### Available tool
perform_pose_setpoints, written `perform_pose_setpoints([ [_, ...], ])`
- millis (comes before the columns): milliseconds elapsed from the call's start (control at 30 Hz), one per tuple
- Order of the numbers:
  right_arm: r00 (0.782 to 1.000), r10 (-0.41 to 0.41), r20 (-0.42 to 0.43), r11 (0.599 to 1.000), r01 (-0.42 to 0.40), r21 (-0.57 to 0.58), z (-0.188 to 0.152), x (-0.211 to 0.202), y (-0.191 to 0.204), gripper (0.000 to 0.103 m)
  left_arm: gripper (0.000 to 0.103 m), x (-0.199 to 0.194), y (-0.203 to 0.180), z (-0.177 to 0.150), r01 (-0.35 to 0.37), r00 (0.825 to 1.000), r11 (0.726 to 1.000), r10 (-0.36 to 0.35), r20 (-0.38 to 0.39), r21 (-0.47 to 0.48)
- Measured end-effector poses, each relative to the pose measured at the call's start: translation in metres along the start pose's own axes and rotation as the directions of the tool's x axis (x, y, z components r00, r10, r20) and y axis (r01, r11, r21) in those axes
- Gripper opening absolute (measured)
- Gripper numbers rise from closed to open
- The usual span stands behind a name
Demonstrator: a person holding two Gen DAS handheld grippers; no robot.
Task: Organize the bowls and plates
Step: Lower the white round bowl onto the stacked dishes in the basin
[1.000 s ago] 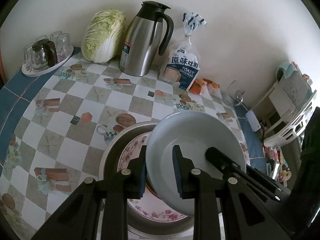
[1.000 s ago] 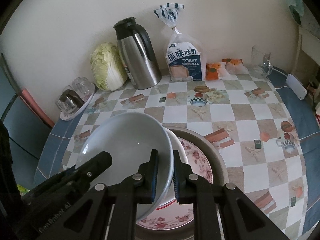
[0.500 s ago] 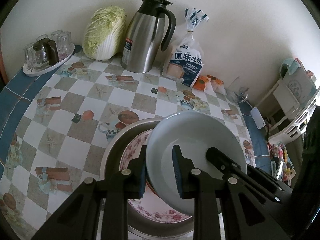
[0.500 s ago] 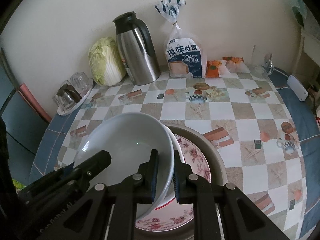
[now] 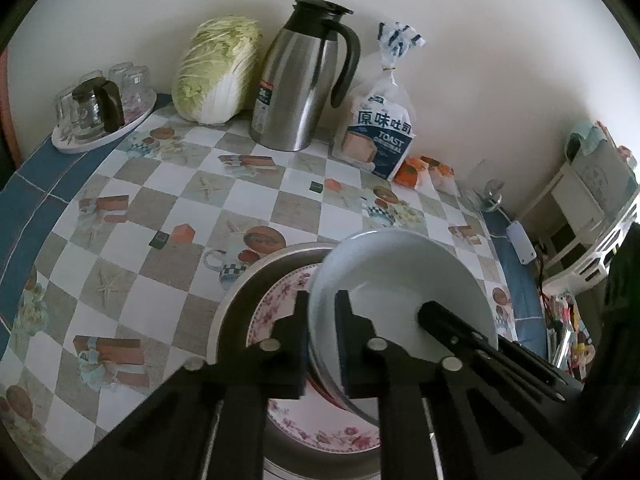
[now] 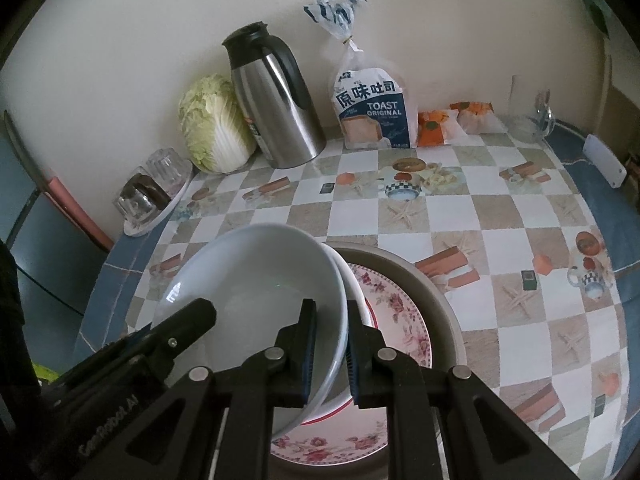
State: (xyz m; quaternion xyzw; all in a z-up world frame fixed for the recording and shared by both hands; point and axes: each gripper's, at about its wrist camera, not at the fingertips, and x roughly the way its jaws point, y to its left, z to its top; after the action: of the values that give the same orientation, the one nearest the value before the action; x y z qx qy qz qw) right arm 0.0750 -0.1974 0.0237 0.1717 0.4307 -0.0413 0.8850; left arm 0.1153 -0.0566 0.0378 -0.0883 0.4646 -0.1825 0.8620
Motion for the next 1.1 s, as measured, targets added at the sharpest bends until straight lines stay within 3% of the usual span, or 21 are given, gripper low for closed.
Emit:
perform_pose_setpoints([
  [567, 0.997, 0.082, 0.013, 0.995, -0.082, 0.055, 0.001, -0.001, -0.012, 0.017, 0.007, 0.000, 0.002, 0.000, 0.009, 1.000, 1.000, -0.008, 0.015, -0.007],
  [800, 0.986, 0.159, 0.054, 0.979, -0.164, 0.118, 0.000, -0.002, -0.025, 0.018, 0.007, 0.000, -0.001, 0.000, 0.010, 1.000, 1.000, -0.010, 0.018, -0.003],
  [1100, 0.979, 0.143, 0.142, 0.982, -0.159, 0.102, -0.006, -0.005, -0.022, 0.018, 0.006, 0.000, 0.001, 0.000, 0.023, 1.000, 1.000, -0.023, 0.014, -0.017],
])
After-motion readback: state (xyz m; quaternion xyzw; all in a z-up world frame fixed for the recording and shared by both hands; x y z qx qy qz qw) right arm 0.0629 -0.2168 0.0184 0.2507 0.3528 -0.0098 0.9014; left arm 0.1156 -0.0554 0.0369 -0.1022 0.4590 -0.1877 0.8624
